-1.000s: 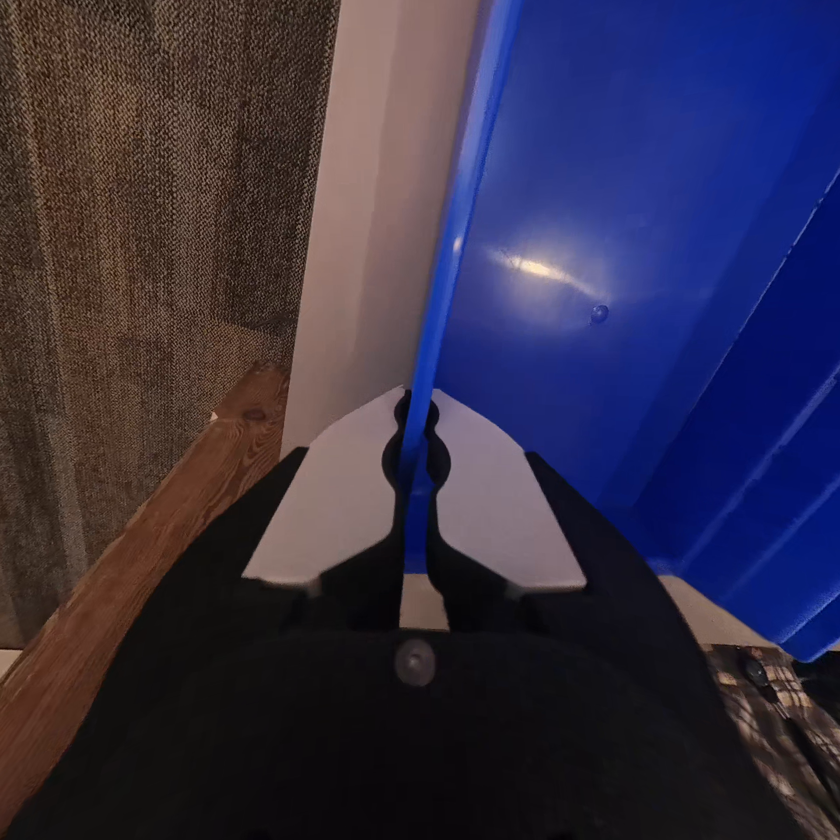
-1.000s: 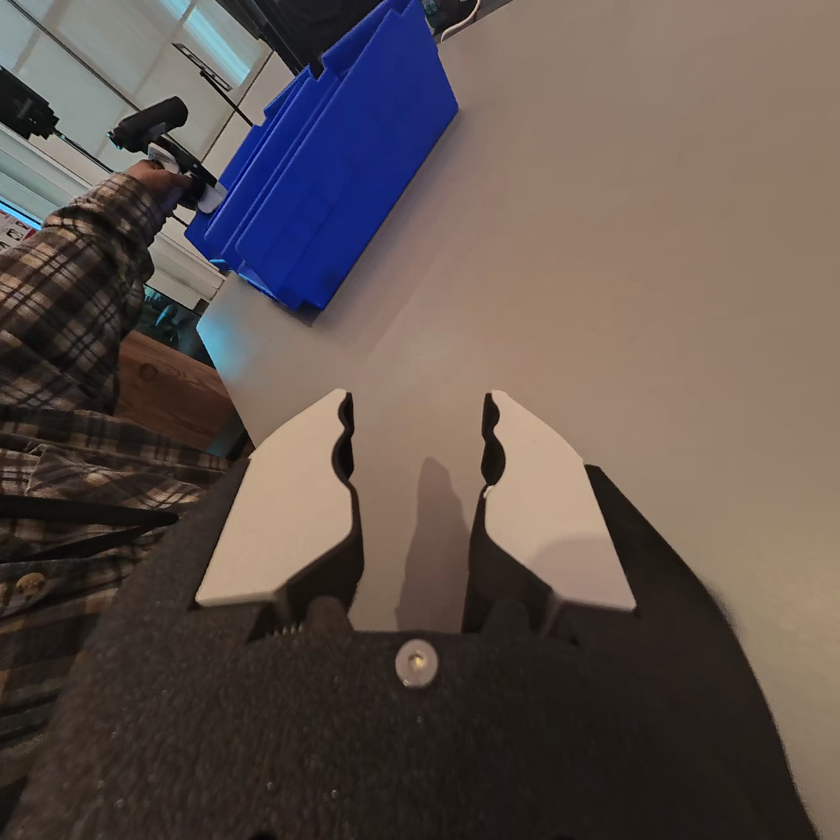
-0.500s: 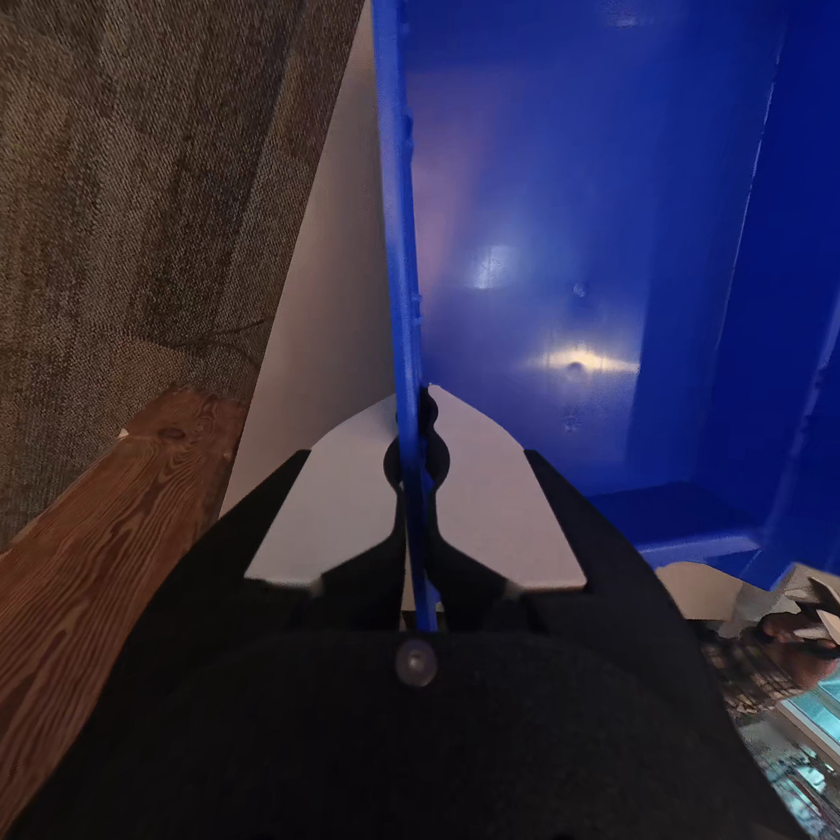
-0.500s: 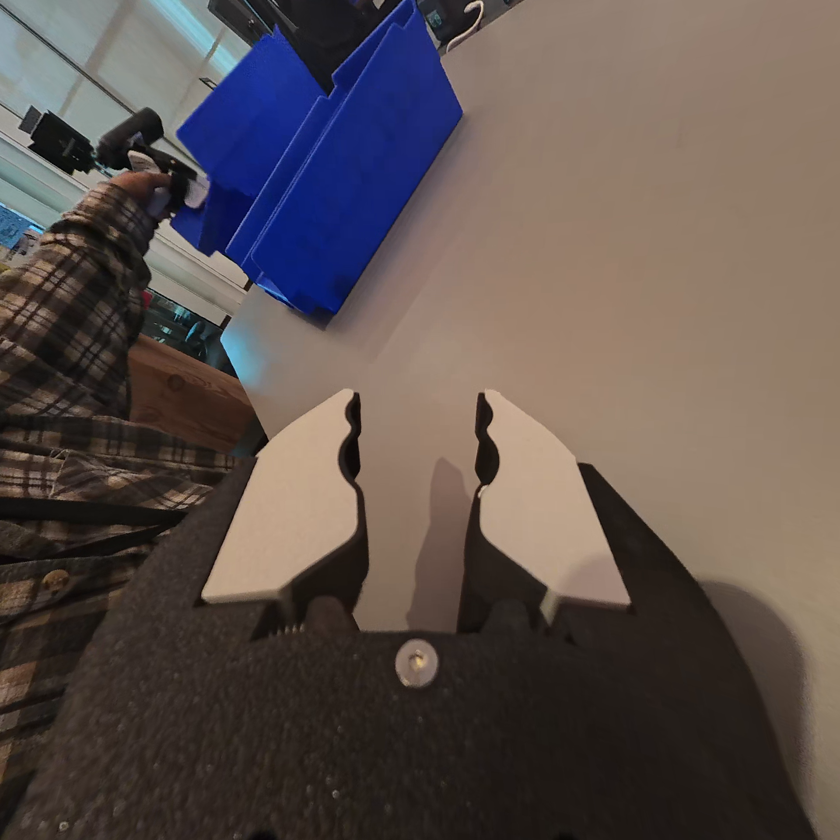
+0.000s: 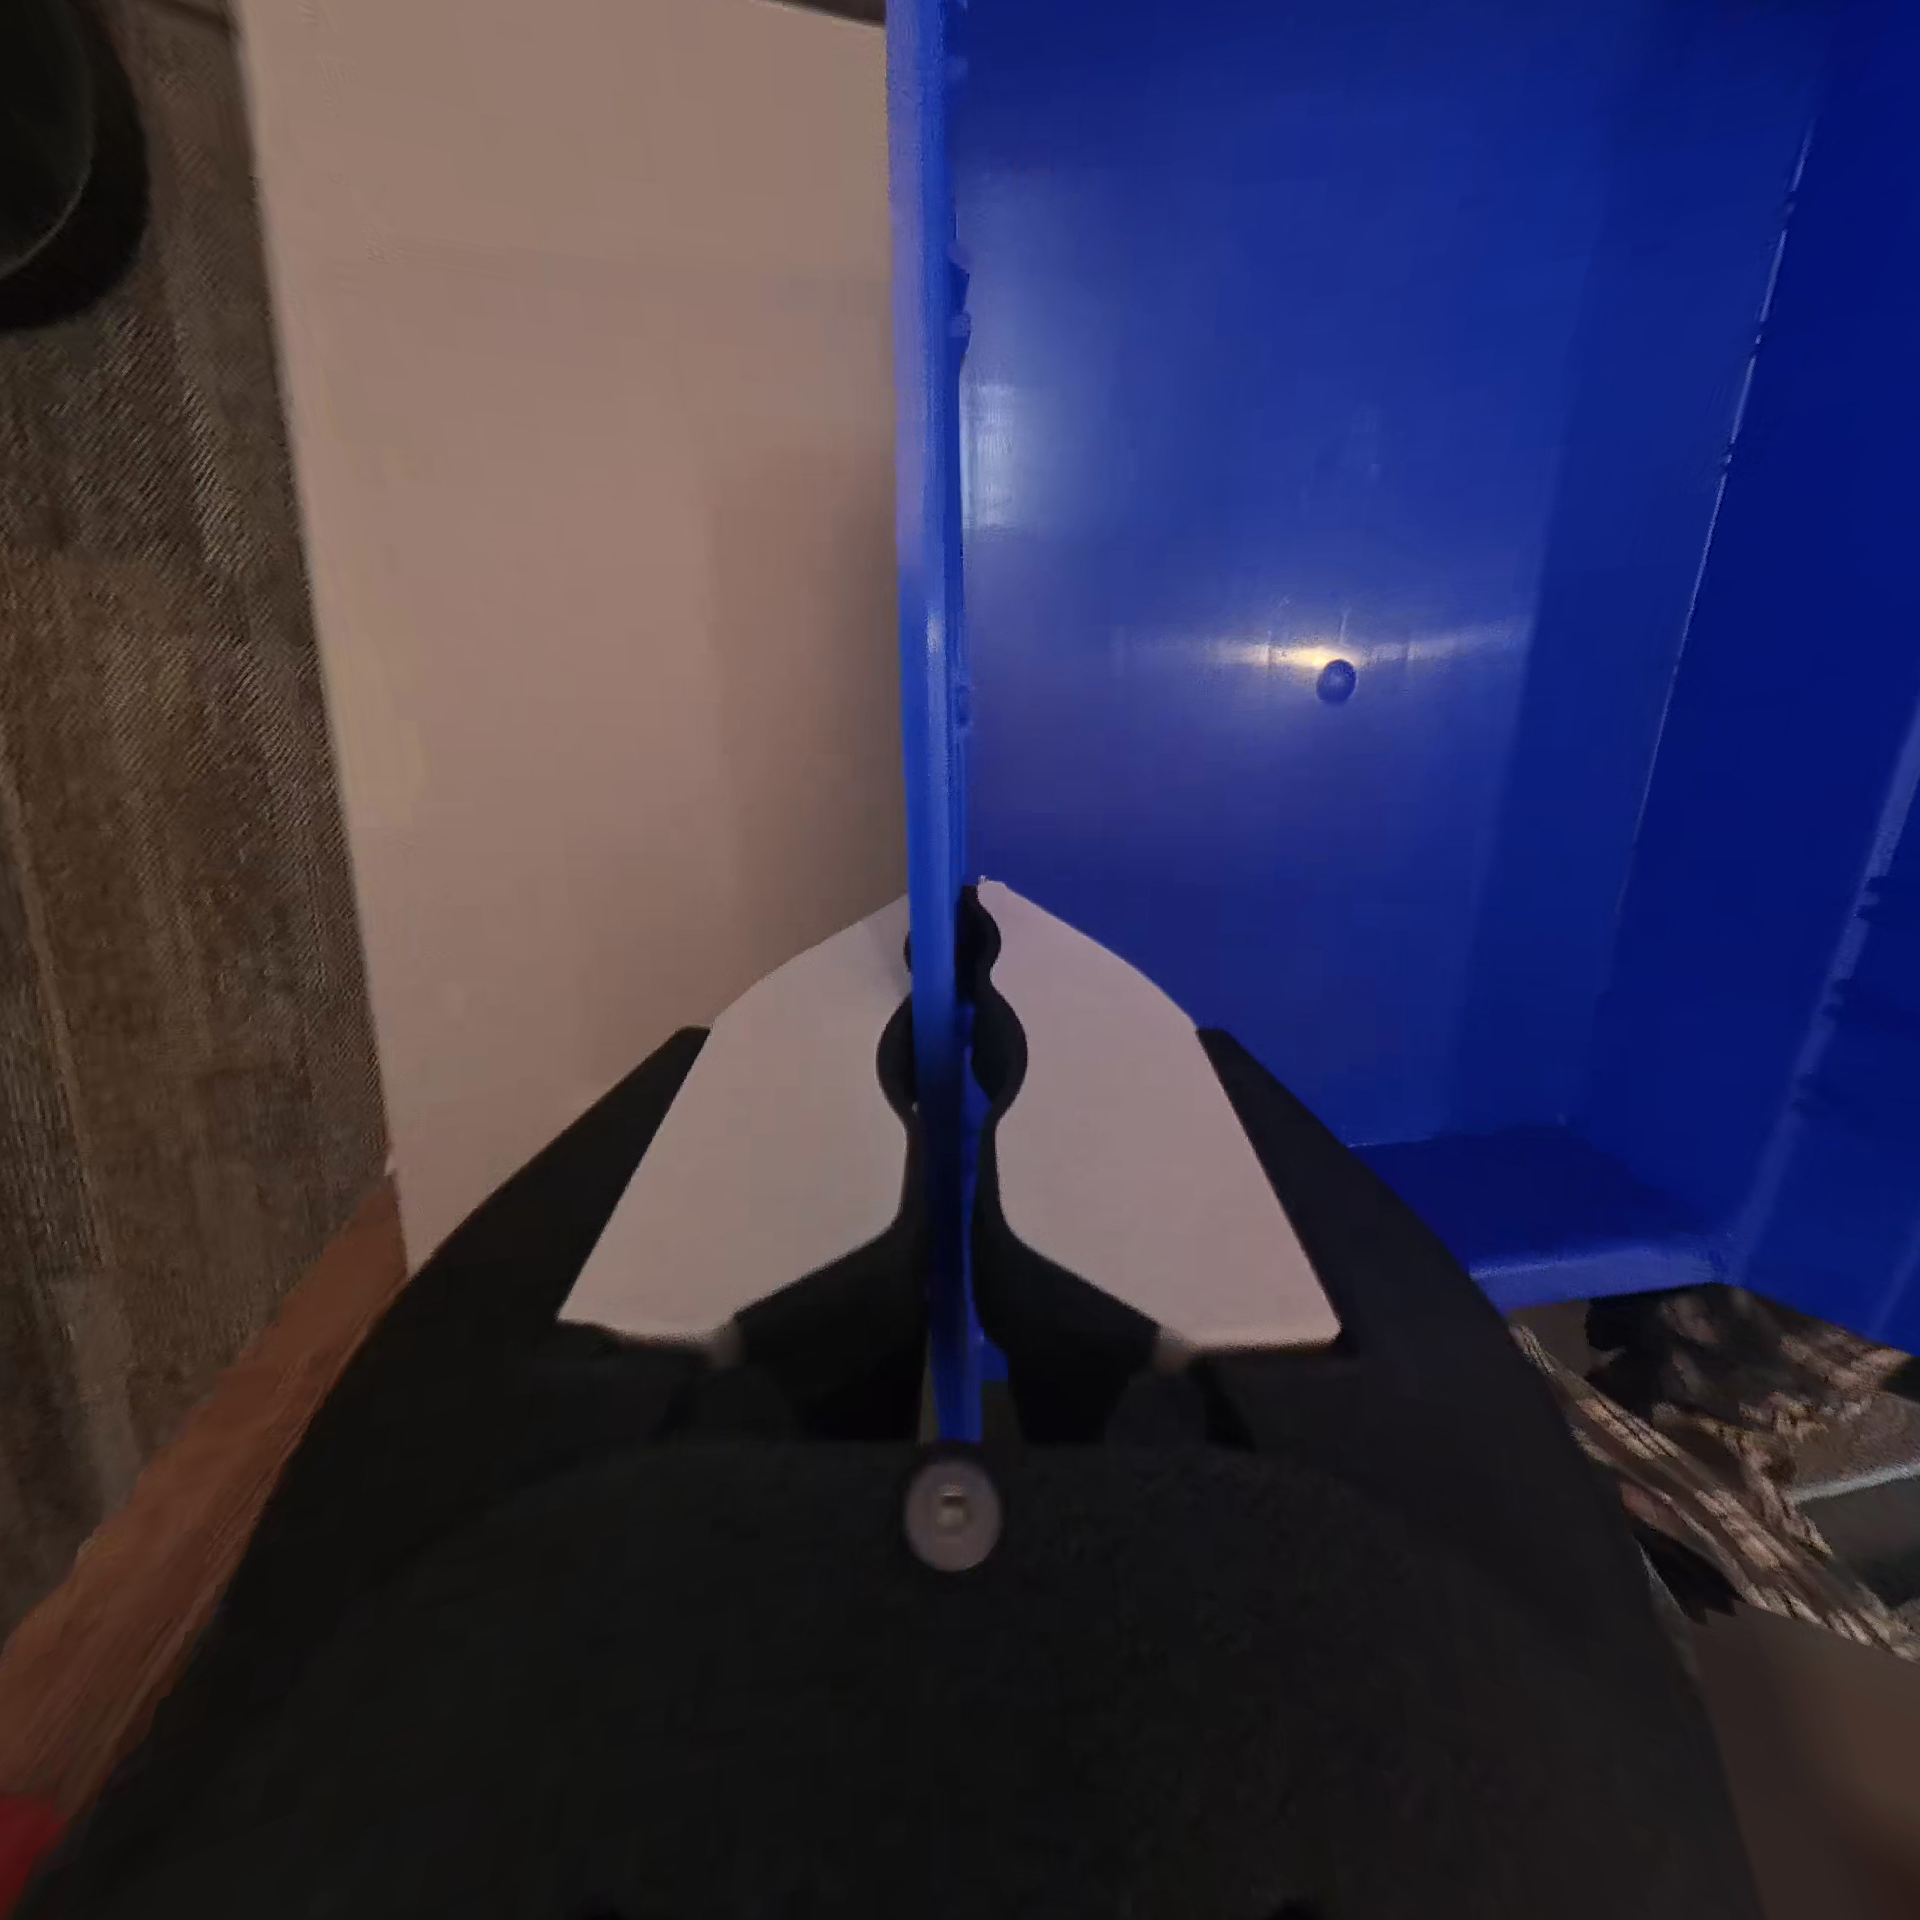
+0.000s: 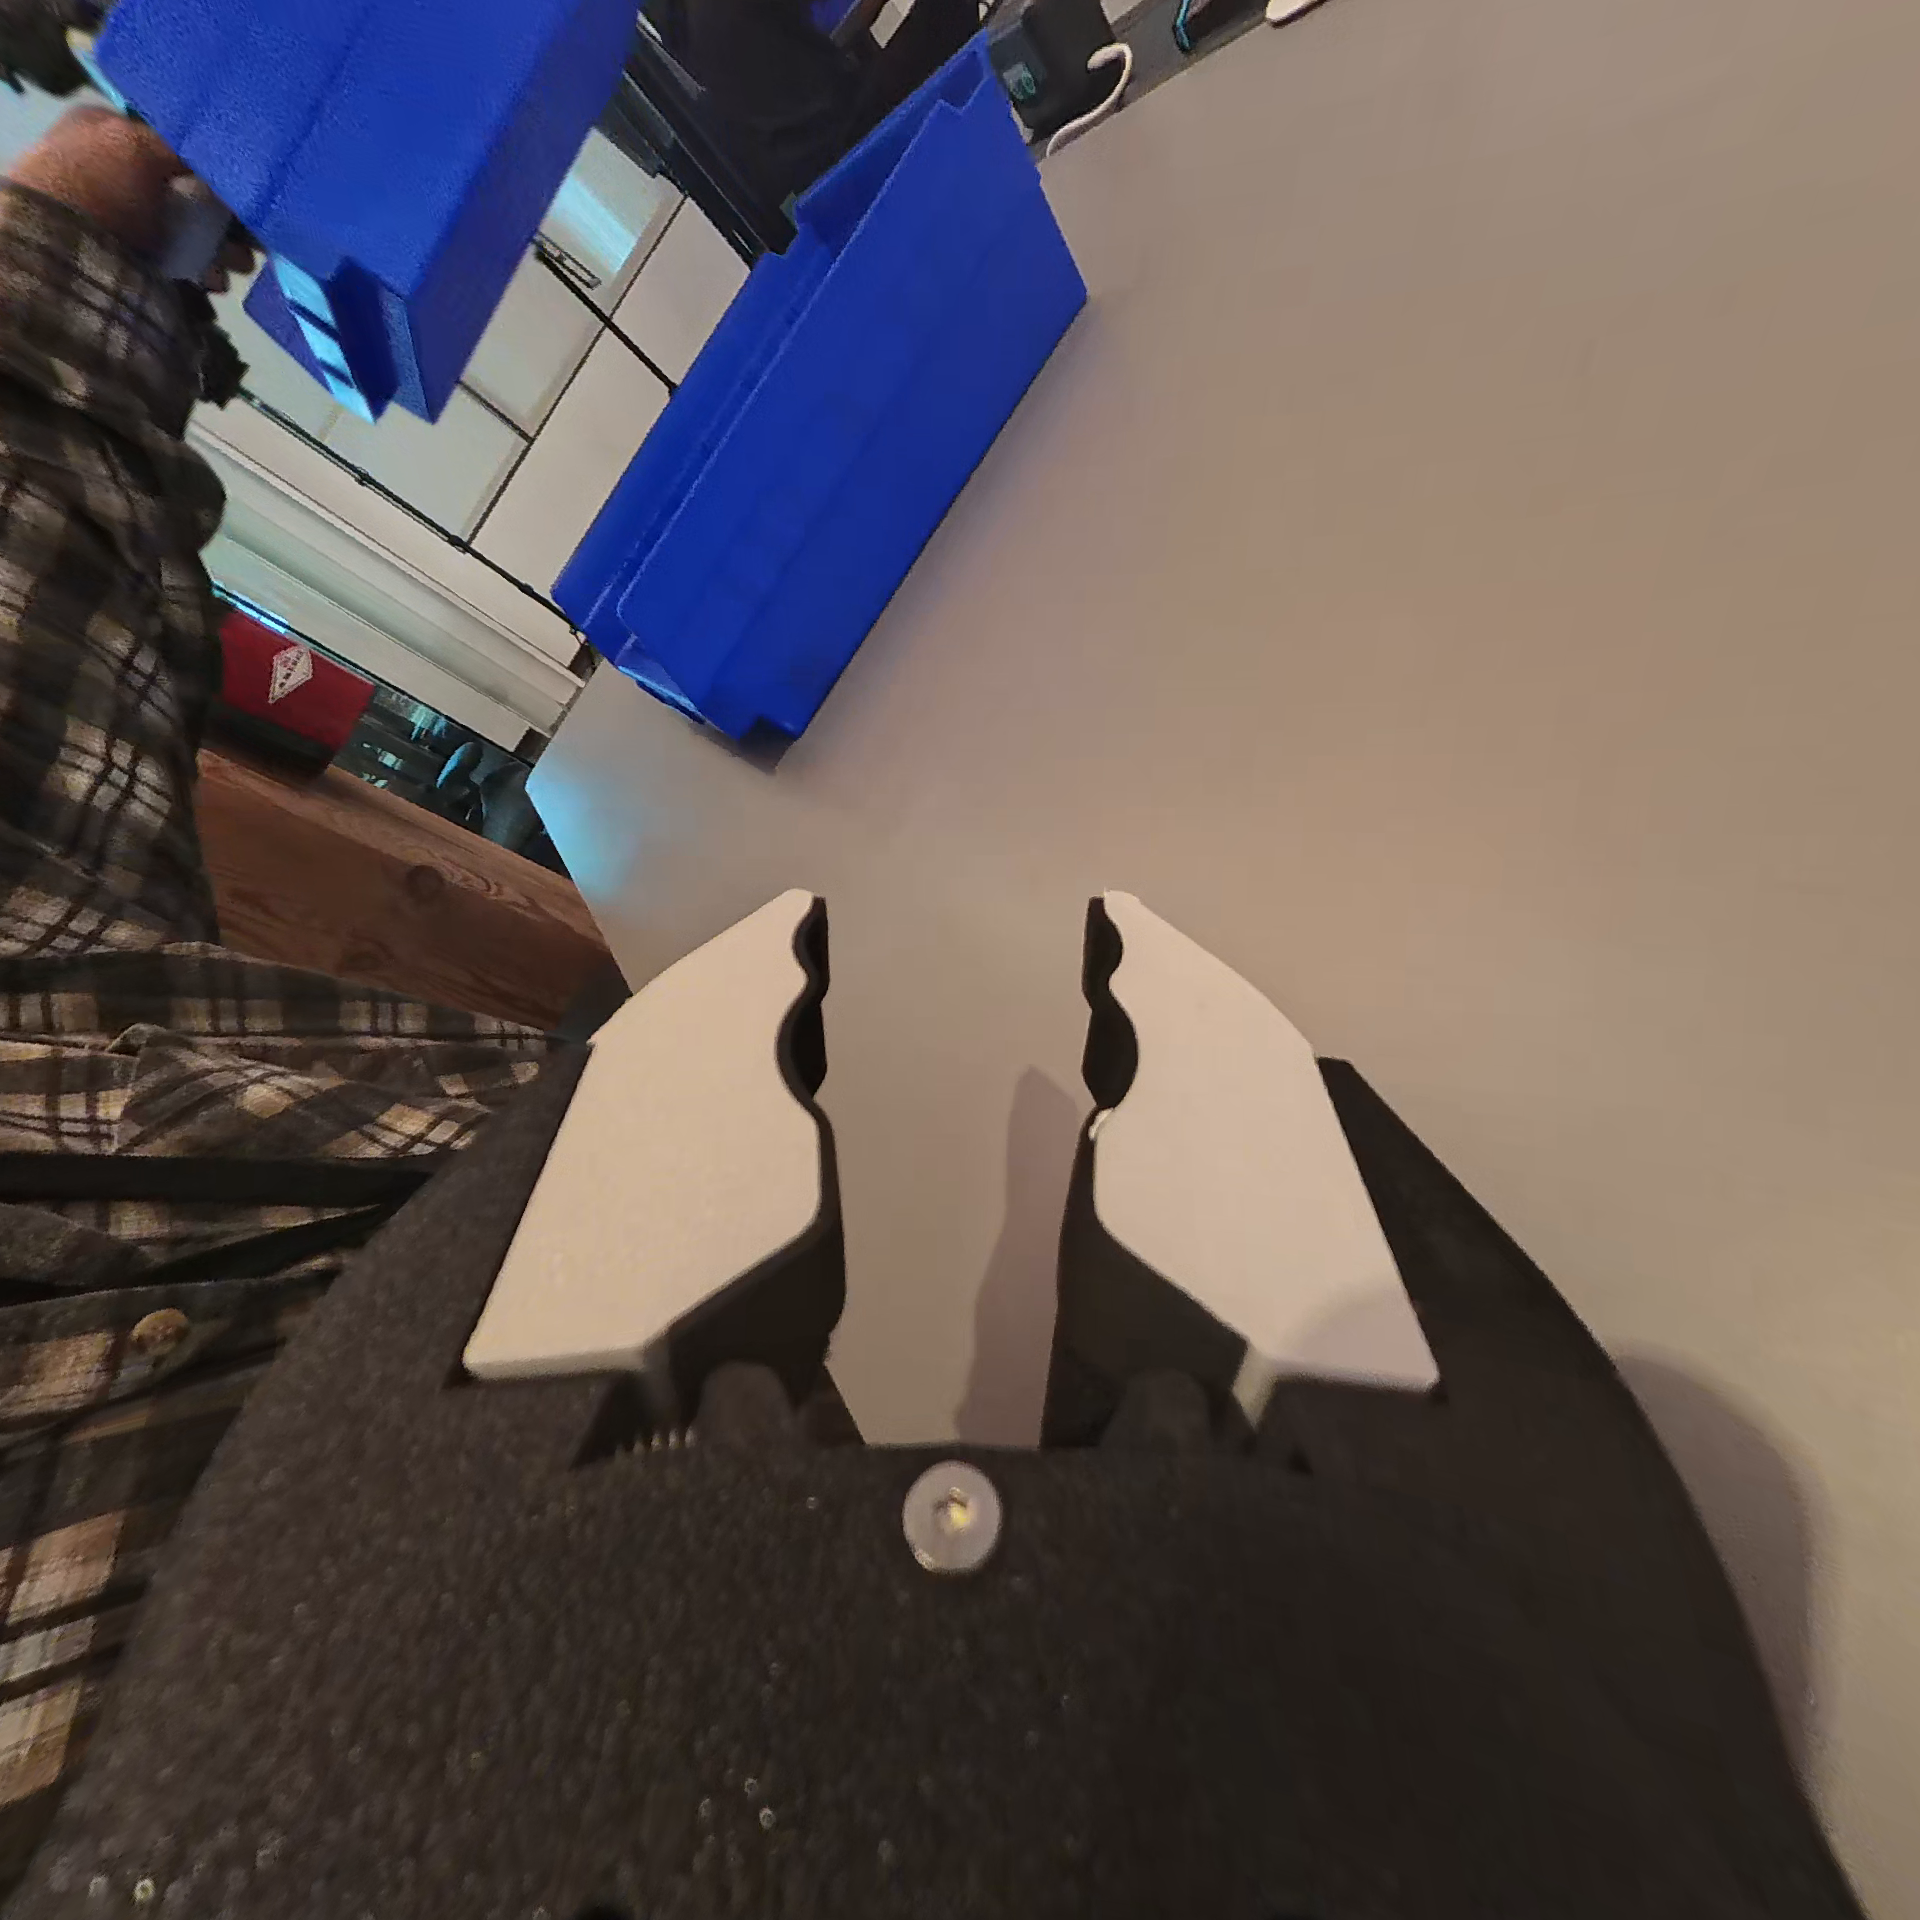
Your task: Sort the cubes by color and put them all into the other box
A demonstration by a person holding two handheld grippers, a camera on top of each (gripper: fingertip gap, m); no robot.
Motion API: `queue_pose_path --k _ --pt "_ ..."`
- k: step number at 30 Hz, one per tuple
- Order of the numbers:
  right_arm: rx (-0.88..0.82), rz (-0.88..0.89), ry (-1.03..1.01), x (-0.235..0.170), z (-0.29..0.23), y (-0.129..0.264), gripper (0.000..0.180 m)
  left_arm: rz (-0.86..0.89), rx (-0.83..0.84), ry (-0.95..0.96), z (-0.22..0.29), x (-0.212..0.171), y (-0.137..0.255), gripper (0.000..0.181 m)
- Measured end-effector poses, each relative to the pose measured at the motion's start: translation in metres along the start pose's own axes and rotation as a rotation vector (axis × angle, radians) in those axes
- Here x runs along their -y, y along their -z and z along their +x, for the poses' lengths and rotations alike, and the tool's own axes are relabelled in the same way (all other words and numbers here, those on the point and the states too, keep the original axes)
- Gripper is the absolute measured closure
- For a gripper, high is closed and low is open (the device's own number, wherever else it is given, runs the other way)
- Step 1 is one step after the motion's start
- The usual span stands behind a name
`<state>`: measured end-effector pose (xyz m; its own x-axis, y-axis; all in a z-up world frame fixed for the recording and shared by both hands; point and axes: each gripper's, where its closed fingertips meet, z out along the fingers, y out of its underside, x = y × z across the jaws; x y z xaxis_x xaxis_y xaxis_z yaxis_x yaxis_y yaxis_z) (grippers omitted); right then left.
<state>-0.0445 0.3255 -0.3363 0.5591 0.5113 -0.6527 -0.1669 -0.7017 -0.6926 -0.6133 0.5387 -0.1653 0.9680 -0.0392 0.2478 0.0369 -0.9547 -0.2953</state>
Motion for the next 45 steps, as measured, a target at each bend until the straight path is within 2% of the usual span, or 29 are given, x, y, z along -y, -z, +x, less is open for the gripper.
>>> queue_pose_path --k 4,9,19,26,30,32,38,39,42,45 --pt "0.005 0.009 -0.004 0.002 -0.002 0.004 0.133 -0.028 -0.079 -0.165 0.081 0.006 -0.019 0.178" --pt "0.008 0.021 -0.001 0.005 -0.006 0.010 0.133 -0.082 -0.162 -0.414 0.183 -0.002 -0.063 0.178" --pt "-0.004 0.047 0.081 0.019 -0.025 0.040 0.135 -0.179 -0.174 -1.029 0.356 -0.020 -0.157 0.177" --pt "-0.070 0.007 0.211 0.025 -0.035 0.056 0.129 -0.271 -0.198 -1.293 0.415 -0.033 -0.239 0.175" --pt "-0.089 -0.047 0.282 0.022 -0.037 0.053 0.127 -0.357 -0.153 -1.332 0.414 -0.041 -0.278 0.175" --pt "-0.095 -0.091 0.327 0.021 -0.036 0.048 0.124 -0.376 -0.203 -1.320 0.417 -0.046 -0.289 0.175" --pt "-0.077 -0.288 0.517 0.036 -0.041 0.022 0.114 -0.295 -0.303 -1.297 0.426 -0.046 -0.291 0.175" --pt "-0.080 -0.332 0.566 0.042 -0.042 0.016 0.113 -0.251 -0.330 -1.272 0.430 -0.041 -0.283 0.167" --pt "-0.072 -0.483 0.734 0.057 -0.048 -0.007 0.111 -0.088 -0.451 -1.180 0.436 -0.022 -0.235 0.164" --pt "-0.045 -0.666 0.892 0.062 -0.053 -0.038 0.112 0.099 -0.578 -1.068 0.426 -0.012 -0.165 0.159"
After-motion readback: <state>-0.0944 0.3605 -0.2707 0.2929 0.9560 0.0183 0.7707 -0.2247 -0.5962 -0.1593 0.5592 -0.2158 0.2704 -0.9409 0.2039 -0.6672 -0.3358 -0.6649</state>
